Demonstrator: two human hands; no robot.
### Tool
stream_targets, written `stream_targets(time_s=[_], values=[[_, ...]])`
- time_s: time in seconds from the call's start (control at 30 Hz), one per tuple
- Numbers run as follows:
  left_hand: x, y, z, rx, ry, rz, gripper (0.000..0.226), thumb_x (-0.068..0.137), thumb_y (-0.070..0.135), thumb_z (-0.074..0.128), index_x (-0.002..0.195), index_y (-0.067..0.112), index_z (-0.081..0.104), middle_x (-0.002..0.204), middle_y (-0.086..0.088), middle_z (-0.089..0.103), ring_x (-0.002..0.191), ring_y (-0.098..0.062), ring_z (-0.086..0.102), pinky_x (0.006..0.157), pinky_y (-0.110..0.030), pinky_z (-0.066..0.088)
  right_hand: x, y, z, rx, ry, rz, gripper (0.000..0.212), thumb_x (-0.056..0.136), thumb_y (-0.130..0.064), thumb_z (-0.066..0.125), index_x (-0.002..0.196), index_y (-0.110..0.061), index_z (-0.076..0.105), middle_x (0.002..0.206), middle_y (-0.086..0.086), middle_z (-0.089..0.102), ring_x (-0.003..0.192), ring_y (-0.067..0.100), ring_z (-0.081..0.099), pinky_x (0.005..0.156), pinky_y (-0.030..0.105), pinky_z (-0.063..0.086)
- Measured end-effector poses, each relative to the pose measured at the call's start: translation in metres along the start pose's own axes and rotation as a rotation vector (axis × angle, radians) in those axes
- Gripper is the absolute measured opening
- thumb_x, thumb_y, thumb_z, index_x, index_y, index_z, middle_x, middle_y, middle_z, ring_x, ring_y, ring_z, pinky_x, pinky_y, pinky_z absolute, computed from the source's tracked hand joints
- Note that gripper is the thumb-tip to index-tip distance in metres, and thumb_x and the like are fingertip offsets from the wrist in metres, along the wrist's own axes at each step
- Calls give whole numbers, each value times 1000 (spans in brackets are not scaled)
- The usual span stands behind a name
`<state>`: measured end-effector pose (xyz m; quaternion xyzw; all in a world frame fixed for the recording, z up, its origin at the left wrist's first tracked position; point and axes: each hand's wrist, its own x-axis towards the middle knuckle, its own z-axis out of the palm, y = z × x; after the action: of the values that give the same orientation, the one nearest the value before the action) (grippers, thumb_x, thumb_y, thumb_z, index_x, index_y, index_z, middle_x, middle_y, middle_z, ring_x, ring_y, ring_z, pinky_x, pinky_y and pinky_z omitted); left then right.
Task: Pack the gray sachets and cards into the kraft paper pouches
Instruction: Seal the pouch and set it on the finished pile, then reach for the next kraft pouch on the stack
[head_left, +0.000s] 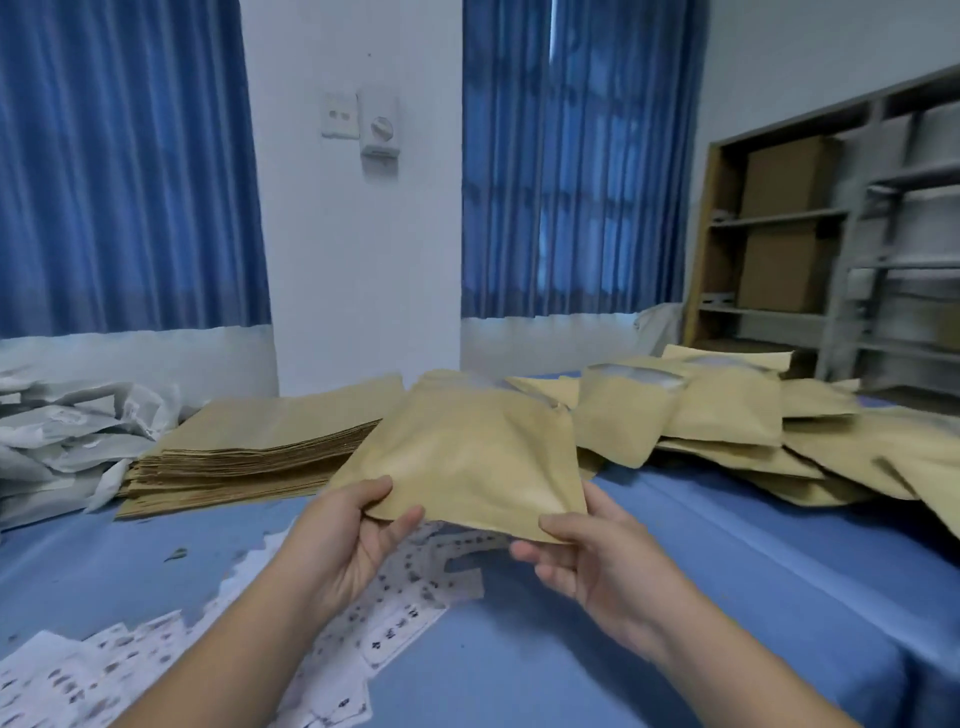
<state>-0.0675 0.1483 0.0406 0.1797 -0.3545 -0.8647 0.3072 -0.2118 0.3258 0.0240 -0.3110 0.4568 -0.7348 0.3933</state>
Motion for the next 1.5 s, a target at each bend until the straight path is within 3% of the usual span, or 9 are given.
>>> stream_targets(time_s=[0.23, 0.27, 0.37, 0.5, 0.63, 0.87, 0.97, 1.13, 1.5], values=[[69, -55, 121, 28, -210, -103, 14, 95, -2, 45, 104, -1, 56, 95, -16, 66, 82, -26, 63, 50, -28, 58, -4, -69, -79, 85, 293, -249, 36, 90, 13, 43, 106, -16, 57, 78, 14, 68, 57, 21, 67, 47, 22, 52], [75, -60, 137, -4, -253, -130, 14, 96, 0, 45, 105, -2, 56, 100, -17, 66, 90, -30, 65, 61, -32, 61, -1, -80, -91, 127, 358, -304, 35, 90, 15, 42, 96, -19, 52, 82, 17, 67, 58, 21, 68, 49, 22, 53], [87, -81, 173, -12, -298, -176, 16, 96, 6, 48, 108, -2, 55, 120, -17, 61, 110, -40, 62, 85, -43, 55, 11, -109, -131, 238, 521, -449, 41, 91, 16, 39, 113, -17, 52, 110, 20, 63, 77, 27, 73, 58, 24, 56], [95, -116, 184, 149, -326, -244, 29, 93, 12, 53, 121, 6, 55, 118, -18, 66, 96, -39, 69, 70, -43, 58, 16, -127, -199, 431, 769, -423, 22, 96, 4, 46, 117, -1, 49, 128, 25, 52, 93, 31, 67, 63, 29, 60], [99, -134, 168, 255, -353, -306, 30, 89, 15, 57, 118, 9, 61, 107, -12, 73, 93, -35, 71, 65, -35, 56, 12, -121, -235, 411, 853, -346, 37, 99, -4, 42, 136, 0, 41, 123, 26, 54, 100, 33, 64, 68, 33, 60], [93, -128, 146, 299, -222, -259, 22, 84, 14, 62, 106, 12, 66, 81, -3, 73, 64, -19, 68, 55, -27, 47, 31, -87, -211, 254, 802, -137, 11, 96, -7, 48, 91, 0, 54, 86, 14, 57, 76, 27, 64, 60, 29, 52], [88, -111, 134, 309, -201, -236, 19, 85, 14, 61, 102, 13, 66, 74, -1, 70, 60, -18, 66, 52, -25, 46, 47, -70, -177, 152, 733, -54, 9, 92, -7, 52, 92, -2, 59, 74, 9, 57, 60, 21, 60, 45, 23, 51], [77, -64, 92, 325, -116, -131, 18, 88, 15, 57, 102, 11, 67, 72, -1, 70, 59, -17, 65, 52, -26, 46, 73, -45, -104, 49, 490, 54, 5, 88, -8, 57, 91, -6, 61, 58, 3, 58, 48, 15, 55, 45, 22, 46], [18, 66, -69, 587, 275, 173, 17, 89, 10, 55, 99, 13, 70, 85, -1, 71, 64, -15, 64, 56, -27, 46, 117, 20, 51, -55, 62, 182, 8, 89, -13, 59, 95, -8, 62, 69, 5, 66, 57, 18, 64, 48, 23, 46]])
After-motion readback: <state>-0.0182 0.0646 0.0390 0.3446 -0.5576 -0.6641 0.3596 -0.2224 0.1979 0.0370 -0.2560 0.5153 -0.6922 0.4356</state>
